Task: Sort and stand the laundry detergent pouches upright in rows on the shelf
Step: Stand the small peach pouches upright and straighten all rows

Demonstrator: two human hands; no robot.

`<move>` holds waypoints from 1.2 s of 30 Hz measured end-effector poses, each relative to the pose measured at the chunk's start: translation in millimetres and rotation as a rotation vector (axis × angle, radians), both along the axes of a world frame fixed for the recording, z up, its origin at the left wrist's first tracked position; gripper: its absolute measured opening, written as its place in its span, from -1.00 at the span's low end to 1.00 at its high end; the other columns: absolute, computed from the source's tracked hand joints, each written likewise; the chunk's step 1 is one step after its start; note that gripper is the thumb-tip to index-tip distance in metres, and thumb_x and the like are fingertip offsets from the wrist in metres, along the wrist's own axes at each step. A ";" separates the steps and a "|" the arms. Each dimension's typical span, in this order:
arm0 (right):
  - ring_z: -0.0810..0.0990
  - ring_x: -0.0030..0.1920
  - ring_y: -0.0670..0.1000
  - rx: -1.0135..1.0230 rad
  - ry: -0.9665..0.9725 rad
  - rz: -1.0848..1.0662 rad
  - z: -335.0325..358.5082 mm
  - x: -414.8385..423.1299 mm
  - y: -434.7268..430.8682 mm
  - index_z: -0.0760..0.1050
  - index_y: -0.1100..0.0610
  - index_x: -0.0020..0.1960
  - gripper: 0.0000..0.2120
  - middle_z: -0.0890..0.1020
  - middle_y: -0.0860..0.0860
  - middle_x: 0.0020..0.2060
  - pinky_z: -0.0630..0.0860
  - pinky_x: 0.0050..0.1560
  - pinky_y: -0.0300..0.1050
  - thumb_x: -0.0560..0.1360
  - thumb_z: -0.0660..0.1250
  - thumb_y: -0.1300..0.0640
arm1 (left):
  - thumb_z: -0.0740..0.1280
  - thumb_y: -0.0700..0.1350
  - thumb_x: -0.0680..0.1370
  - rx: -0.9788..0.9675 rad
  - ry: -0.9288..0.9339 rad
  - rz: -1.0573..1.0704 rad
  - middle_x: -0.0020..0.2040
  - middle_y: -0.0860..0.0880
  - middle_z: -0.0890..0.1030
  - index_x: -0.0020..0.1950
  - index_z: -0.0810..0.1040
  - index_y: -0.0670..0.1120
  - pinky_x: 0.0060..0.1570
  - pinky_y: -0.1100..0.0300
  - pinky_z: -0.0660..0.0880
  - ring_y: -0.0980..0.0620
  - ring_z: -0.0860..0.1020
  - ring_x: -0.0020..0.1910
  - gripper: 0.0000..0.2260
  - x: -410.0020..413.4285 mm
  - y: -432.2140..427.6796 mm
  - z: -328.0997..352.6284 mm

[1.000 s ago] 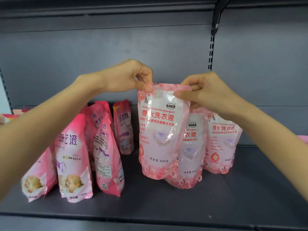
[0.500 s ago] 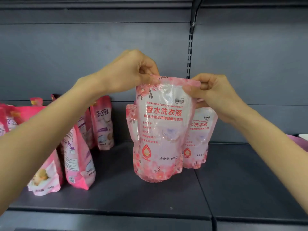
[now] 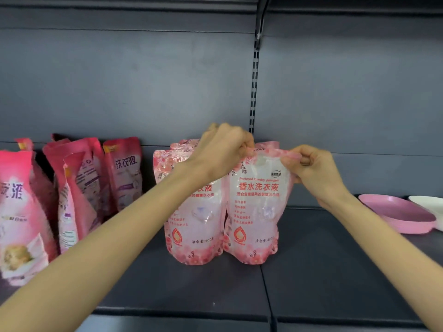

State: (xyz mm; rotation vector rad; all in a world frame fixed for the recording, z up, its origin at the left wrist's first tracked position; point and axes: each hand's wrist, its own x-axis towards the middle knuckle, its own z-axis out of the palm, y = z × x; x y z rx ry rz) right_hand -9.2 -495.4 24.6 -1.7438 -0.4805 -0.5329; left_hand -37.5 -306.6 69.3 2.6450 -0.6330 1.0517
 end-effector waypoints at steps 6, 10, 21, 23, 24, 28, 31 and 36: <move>0.62 -0.18 0.08 -0.040 -0.030 -0.068 0.6 2.7 -2.9 0.52 0.06 -0.26 -0.81 0.65 0.07 -0.26 0.59 -0.02 0.14 0.49 0.34 0.27 | 0.35 -0.08 0.52 -0.031 0.050 -0.031 -0.12 -0.06 0.68 0.00 0.64 -0.06 0.03 0.16 0.36 -0.08 0.58 -0.03 -0.87 6.6 -2.0 -0.5; 0.60 -0.24 0.04 -0.100 -0.015 -0.111 -3.3 3.2 -5.5 0.50 0.05 -0.27 -0.80 0.64 0.04 -0.29 0.58 -0.07 0.09 0.51 0.33 0.25 | 0.33 -0.09 0.54 -0.016 0.076 -0.040 -0.04 -0.07 0.67 0.05 0.62 -0.09 -0.11 0.21 0.33 -0.10 0.58 -0.02 -0.85 9.1 -3.6 -7.6; 0.57 0.06 0.02 -0.266 0.010 -0.232 -10.2 -16.0 -8.6 0.44 0.16 0.24 -0.70 0.60 0.05 0.09 0.44 0.01 -0.20 0.52 0.32 0.15 | 0.18 -0.05 0.61 0.144 0.009 0.037 0.18 -0.08 0.57 0.33 0.43 -0.07 0.20 0.05 0.30 -0.12 0.48 0.17 -0.69 -5.8 3.1 -22.3; 0.46 0.27 0.06 -0.399 0.006 -0.269 -11.1 -23.3 -10.5 0.29 0.13 0.40 -0.54 0.49 0.05 0.28 0.40 0.18 -0.15 0.54 0.28 0.09 | 0.15 0.01 0.61 0.183 0.026 0.081 0.35 -0.04 0.45 0.41 0.33 -0.07 0.30 0.03 0.21 -0.07 0.37 0.32 -0.62 -10.8 12.4 -26.1; 0.36 0.37 0.06 -0.478 0.001 -0.300 -12.0 -26.0 -11.9 0.19 0.11 0.46 -0.47 0.39 0.04 0.38 0.35 0.29 -0.06 0.55 0.26 0.04 | 0.13 0.06 0.61 0.196 0.032 0.102 0.41 -0.01 0.38 0.44 0.29 -0.06 0.34 0.02 0.17 -0.05 0.30 0.38 -0.58 -15.3 18.3 -27.6; 0.07 0.51 0.05 -0.744 -0.102 -0.439 -8.5 -47.6 -6.5 -0.03 0.05 0.53 -0.36 0.06 0.00 0.53 0.16 0.43 0.17 0.56 0.12 -0.13 | 0.01 0.16 0.60 0.304 0.046 0.221 0.50 0.00 0.21 0.50 0.14 -0.05 0.41 -0.05 0.06 -0.03 0.15 0.47 -0.48 -39.4 45.4 -36.8; -0.02 0.52 0.03 -0.898 -0.186 -0.481 -4.8 -66.0 11.1 -0.07 0.01 0.54 -0.35 -0.02 0.00 0.54 0.04 0.46 0.16 0.55 -0.02 -0.23 | -0.07 0.20 0.60 0.357 0.085 0.301 0.53 -0.02 0.13 0.52 0.06 -0.05 0.44 -0.09 0.01 -0.04 0.10 0.49 -0.44 -60.5 64.6 -44.8; -0.06 0.53 0.01 -1.037 -0.272 -0.466 5.5 -82.3 47.5 -0.09 -0.04 0.54 -0.35 -0.04 -0.03 0.54 -0.06 0.46 0.16 0.53 -0.13 -0.28 | -0.38 0.31 0.38 0.372 0.064 0.409 0.53 -0.01 0.12 0.52 0.06 -0.03 0.44 -0.08 -0.02 -0.02 0.10 0.49 -0.20 -94.2 105.2 -36.7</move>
